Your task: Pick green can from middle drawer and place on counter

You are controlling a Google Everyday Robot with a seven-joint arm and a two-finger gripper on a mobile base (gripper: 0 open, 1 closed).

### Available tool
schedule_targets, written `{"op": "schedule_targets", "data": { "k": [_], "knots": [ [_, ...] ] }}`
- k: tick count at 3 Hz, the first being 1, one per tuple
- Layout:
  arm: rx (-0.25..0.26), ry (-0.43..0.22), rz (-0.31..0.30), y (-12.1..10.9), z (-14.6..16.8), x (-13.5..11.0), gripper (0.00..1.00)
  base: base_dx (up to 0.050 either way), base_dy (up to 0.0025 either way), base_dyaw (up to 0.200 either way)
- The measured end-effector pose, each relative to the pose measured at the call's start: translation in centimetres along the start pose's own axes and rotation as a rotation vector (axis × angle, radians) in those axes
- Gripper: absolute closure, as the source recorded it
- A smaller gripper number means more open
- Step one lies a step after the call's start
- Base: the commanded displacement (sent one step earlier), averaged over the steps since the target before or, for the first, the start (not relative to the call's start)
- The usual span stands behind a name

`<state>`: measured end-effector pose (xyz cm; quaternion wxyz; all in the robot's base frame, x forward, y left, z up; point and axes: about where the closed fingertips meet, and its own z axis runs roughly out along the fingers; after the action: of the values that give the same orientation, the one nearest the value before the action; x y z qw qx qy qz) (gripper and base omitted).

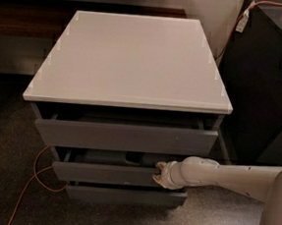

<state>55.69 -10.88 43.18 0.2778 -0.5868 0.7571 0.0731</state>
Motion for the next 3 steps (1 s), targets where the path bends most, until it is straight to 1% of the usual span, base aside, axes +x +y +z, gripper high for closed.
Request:
{"op": "schedule_targets", "data": {
  "k": [3],
  "knots": [
    [0.000,0.000,0.000,0.01,0.00,0.00,1.00,0.000,0.00000,0.000]
  ]
}}
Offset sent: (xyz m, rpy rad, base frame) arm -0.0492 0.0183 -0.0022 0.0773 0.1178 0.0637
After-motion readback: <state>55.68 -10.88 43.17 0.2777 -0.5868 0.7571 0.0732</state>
